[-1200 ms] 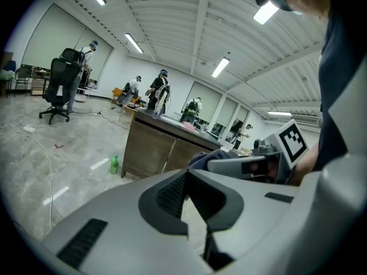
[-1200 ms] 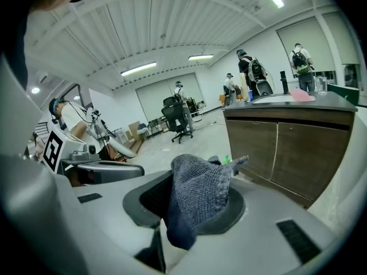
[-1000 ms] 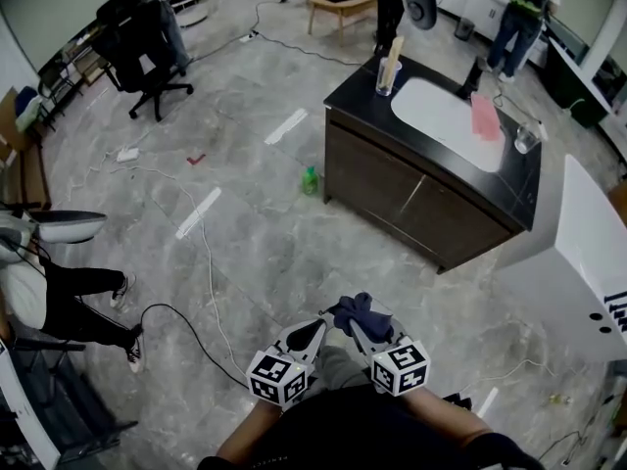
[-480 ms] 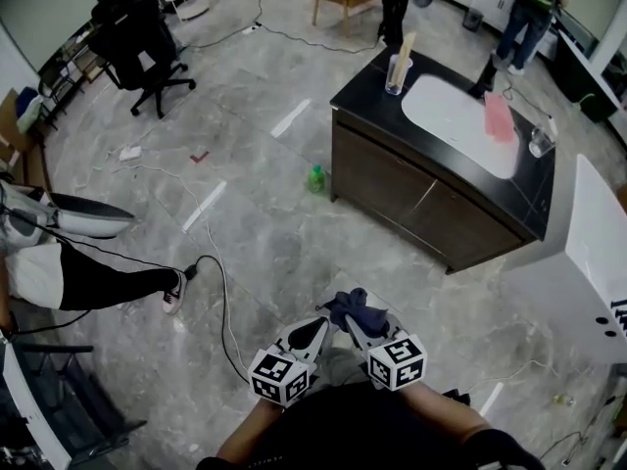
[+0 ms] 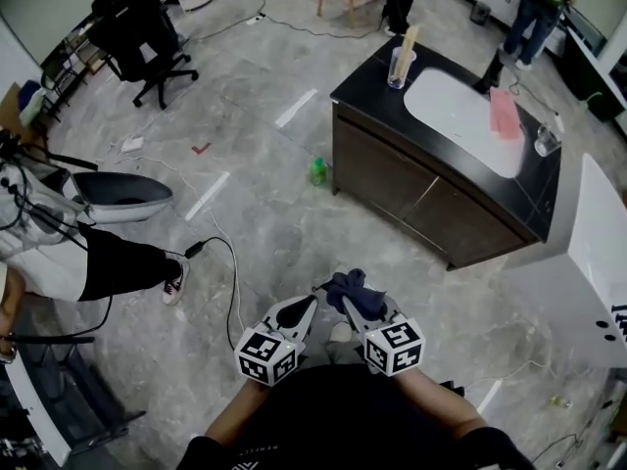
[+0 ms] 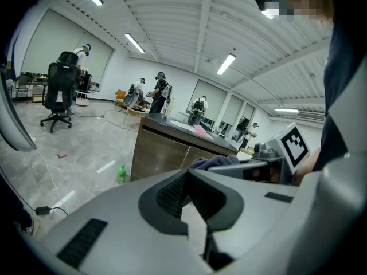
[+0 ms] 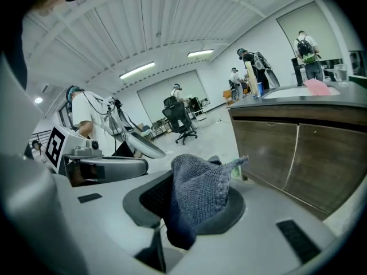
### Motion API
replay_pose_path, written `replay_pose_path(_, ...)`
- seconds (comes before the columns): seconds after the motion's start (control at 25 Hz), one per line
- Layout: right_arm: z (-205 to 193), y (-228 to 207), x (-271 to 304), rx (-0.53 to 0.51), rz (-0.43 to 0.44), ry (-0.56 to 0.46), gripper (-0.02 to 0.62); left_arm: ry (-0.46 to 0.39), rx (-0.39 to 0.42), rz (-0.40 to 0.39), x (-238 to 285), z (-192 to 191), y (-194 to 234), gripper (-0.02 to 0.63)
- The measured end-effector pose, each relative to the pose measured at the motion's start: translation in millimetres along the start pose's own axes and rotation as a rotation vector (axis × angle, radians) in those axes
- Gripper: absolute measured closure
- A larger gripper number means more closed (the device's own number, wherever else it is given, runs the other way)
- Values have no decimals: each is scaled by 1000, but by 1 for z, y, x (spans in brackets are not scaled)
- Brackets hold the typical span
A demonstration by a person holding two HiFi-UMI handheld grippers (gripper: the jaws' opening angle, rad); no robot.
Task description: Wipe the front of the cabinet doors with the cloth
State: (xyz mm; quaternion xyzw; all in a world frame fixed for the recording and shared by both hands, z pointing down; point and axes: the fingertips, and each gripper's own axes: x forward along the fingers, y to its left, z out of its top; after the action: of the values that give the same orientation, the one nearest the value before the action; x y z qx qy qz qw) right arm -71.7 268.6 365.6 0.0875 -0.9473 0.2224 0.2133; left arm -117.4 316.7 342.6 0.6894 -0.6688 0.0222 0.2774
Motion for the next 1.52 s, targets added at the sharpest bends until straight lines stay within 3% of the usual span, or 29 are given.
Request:
replay_pose_path(0.24, 16, -15, -19, 3, -32, -60, 488, 8, 24, -43, 15, 10, -11, 600)
replay_pose_path(0.6, 22, -60, -54, 70, -173, -121, 486, 45, 85, -154, 60, 29, -30, 600)
replay_pose_path(0.88, 28, -85, -51, 143, -246, -145, 486, 82, 120, -239, 94, 45, -33, 600)
replay_pose_path(1.52, 83, -106, 55, 222, -345, -138, 488, 132, 108, -340, 135, 98, 72, 600)
